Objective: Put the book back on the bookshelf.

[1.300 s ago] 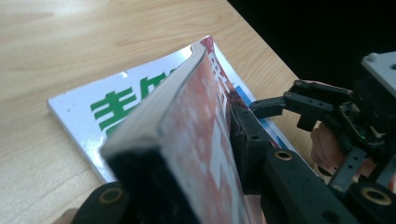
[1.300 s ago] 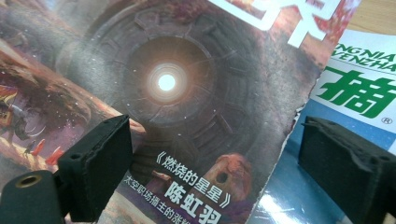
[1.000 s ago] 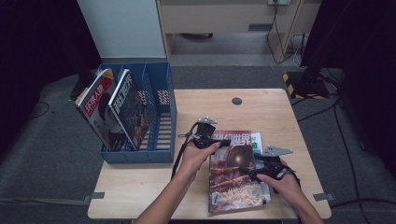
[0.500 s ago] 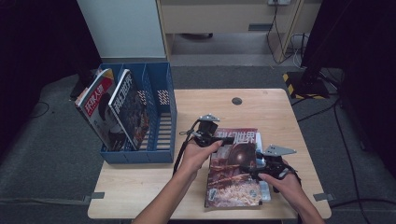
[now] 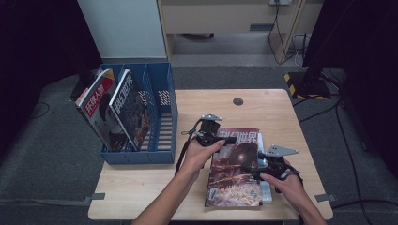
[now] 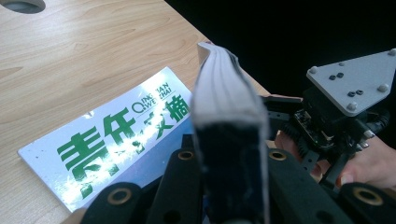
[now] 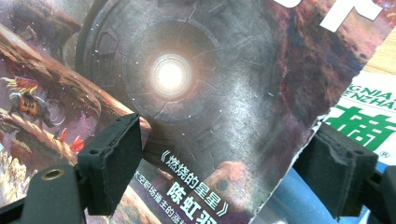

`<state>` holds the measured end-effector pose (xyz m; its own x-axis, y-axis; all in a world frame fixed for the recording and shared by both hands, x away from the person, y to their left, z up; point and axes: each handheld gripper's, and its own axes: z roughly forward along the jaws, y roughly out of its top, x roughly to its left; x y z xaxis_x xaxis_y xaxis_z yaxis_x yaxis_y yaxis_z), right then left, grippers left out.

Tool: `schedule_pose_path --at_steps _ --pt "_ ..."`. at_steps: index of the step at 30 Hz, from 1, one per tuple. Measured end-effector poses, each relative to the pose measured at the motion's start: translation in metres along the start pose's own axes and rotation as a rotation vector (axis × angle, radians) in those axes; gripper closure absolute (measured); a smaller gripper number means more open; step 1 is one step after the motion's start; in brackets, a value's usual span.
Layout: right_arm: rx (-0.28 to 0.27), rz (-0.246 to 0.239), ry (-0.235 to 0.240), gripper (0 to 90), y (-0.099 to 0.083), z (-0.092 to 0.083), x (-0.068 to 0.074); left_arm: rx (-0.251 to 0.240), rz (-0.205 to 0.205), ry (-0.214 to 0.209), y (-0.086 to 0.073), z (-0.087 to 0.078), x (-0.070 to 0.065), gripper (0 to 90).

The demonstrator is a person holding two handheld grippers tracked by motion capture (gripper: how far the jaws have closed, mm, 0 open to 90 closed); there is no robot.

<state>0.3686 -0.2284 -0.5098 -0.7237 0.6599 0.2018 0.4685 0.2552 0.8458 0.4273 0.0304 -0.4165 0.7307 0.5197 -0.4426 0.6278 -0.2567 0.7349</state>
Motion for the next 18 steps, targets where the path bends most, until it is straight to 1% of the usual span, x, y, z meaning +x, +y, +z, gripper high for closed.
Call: schedule_pose_path --at_steps 8,13,16,18 --pt "0.000 -0.010 -0.001 19.5 0.0003 -0.0001 0.0000 0.011 -0.004 0.001 0.0017 0.0003 0.0028 81.6" --pt "0.002 -0.006 0.000 19.9 0.0002 -0.0002 -0.0006 0.016 0.001 0.017 0.0020 0.0003 0.0029 82.6" --pt "0.003 -0.004 -0.001 19.9 0.0002 -0.0009 -0.0006 0.014 -0.002 0.019 0.0023 0.0000 0.0035 82.9" --pt "0.001 -0.009 -0.010 19.6 0.0002 -0.0027 -0.0009 0.010 -0.003 0.021 0.0024 -0.0004 0.0041 83.0"
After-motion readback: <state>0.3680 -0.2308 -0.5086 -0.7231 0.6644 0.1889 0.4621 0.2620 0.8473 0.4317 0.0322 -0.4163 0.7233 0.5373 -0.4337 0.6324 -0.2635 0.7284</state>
